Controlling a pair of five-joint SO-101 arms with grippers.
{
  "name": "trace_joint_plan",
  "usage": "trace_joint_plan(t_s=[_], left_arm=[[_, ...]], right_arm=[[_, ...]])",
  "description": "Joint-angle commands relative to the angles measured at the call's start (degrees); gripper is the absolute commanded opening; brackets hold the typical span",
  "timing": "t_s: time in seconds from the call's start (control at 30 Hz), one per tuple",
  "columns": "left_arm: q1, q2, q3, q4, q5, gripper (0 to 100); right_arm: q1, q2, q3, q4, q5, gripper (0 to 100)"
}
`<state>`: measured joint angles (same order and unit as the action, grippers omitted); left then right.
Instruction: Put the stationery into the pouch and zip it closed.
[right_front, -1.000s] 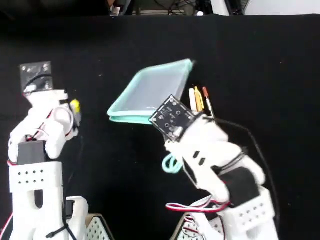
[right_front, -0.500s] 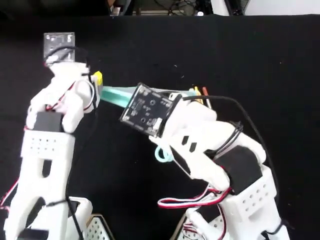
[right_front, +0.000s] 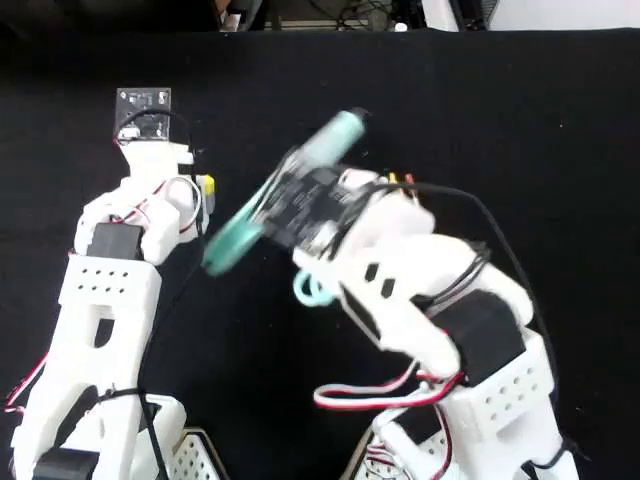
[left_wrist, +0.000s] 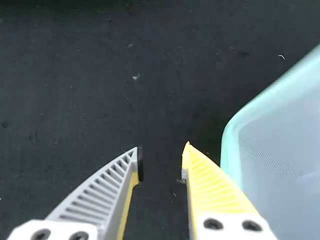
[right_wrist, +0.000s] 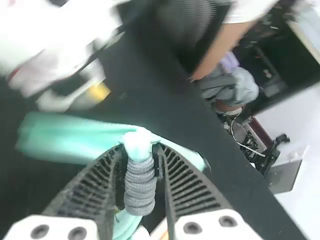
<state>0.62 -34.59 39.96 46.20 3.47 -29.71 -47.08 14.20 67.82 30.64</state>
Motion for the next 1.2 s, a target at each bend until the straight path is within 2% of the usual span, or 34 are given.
trace_joint_plan(t_s=[0.0, 0.13, 0.27, 0.37, 0.5, 0.63, 0.87, 1.0, 1.17], left_arm=[[4.88, -0.18, -0.84, 1.93, 0.53, 16], [10.86, -0.97, -0.84, 4.92, 0.35, 16], [11.3, -4.75, 0.92, 4.57, 0.53, 16], [9.8, -9.23, 2.59, 4.48, 0.44, 16], [2.77, -16.79, 2.95, 4.48, 0.79, 16], [-1.71, -24.97, 4.09, 4.84, 6.77, 16], [-1.1, -34.73, 10.95, 0.88, 6.33, 16], [-0.84, -37.01, 12.09, 0.7, 5.89, 16], [2.33, -37.19, 10.15, 4.4, -1.41, 16]], right_arm=[[1.76, 0.31, 2.07, -8.18, -6.51, 1.2], [1.76, 0.13, 9.8, -18.99, -9.41, 1.2], [0.79, -0.04, 14.46, -25.23, -12.13, 1.2], [0.0, -0.04, 14.55, -24.62, -12.13, 1.2], [-0.53, 0.13, 15.08, -24.35, -12.04, 1.2], [-2.9, 0.04, 15.87, -18.99, -11.78, 1.2], [-9.76, -0.04, 21.76, -19.87, -11.69, 1.2], [-10.2, -0.04, 21.93, -20.13, -11.69, 1.2], [-10.2, -0.04, 21.76, -20.4, -11.52, 1.2]])
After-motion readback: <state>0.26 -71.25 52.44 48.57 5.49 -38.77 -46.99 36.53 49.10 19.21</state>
